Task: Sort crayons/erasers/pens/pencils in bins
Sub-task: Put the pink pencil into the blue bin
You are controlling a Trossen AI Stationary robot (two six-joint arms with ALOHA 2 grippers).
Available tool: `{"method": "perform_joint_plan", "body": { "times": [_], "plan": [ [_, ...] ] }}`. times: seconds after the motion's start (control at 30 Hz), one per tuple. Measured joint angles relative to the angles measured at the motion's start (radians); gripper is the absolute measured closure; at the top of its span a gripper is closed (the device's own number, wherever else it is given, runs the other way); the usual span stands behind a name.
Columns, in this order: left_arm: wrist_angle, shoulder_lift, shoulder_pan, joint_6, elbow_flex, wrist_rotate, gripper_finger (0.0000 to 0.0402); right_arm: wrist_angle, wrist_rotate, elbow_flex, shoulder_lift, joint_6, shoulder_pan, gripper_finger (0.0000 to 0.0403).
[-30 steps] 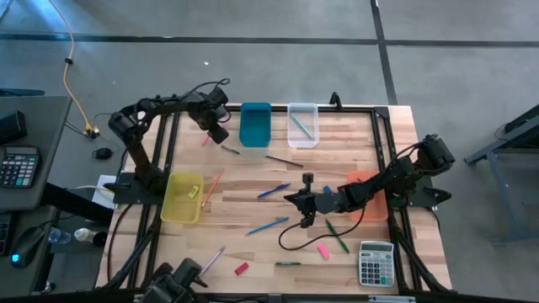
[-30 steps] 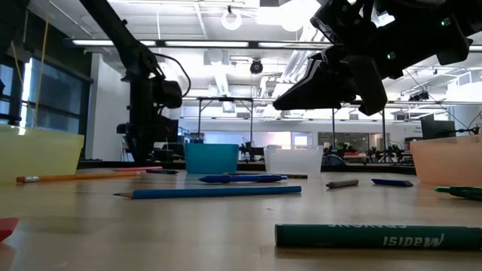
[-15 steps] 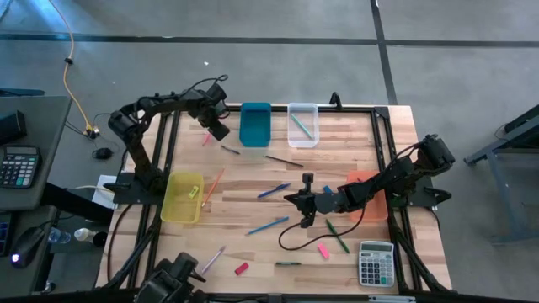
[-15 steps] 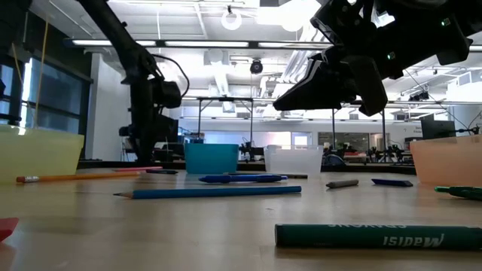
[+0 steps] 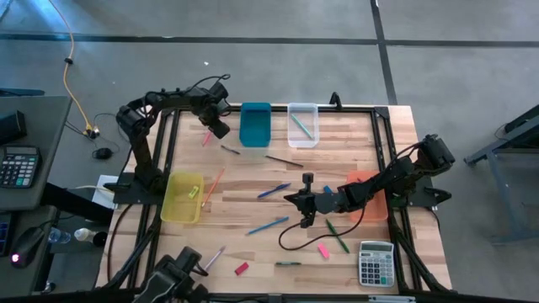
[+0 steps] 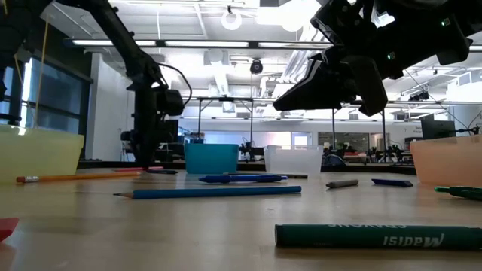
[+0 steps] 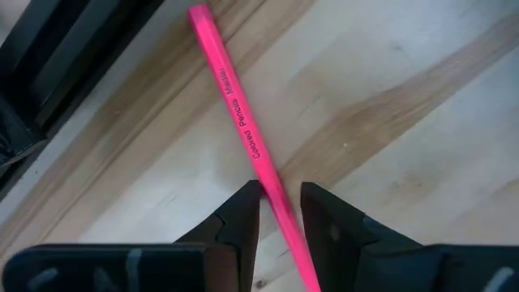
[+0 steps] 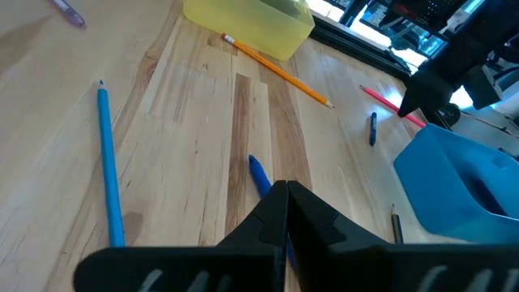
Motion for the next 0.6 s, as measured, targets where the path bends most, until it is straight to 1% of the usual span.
{"method": "perform_joint_plan", "body": {
  "times": [0.13, 0.4, 0.6],
  "plan": [
    [-0.004, 0.005, 0.000, 0.028, 0.000, 0.003, 0.0330, 0.000, 0.000, 0.000, 0.000, 0.000, 0.000, 0.0403],
    [-0.016, -0.005, -0.002, 0.045, 0.003, 0.001, 0.0393, 0.000, 0.000, 0.000, 0.000, 0.000, 0.000, 0.0403],
    [-0.081, -0.032, -0.023, 0.045, 0.039, -0.050, 0.0397, 0.000, 0.000, 0.000, 0.000, 0.000, 0.000, 0.0403]
  ]
}}
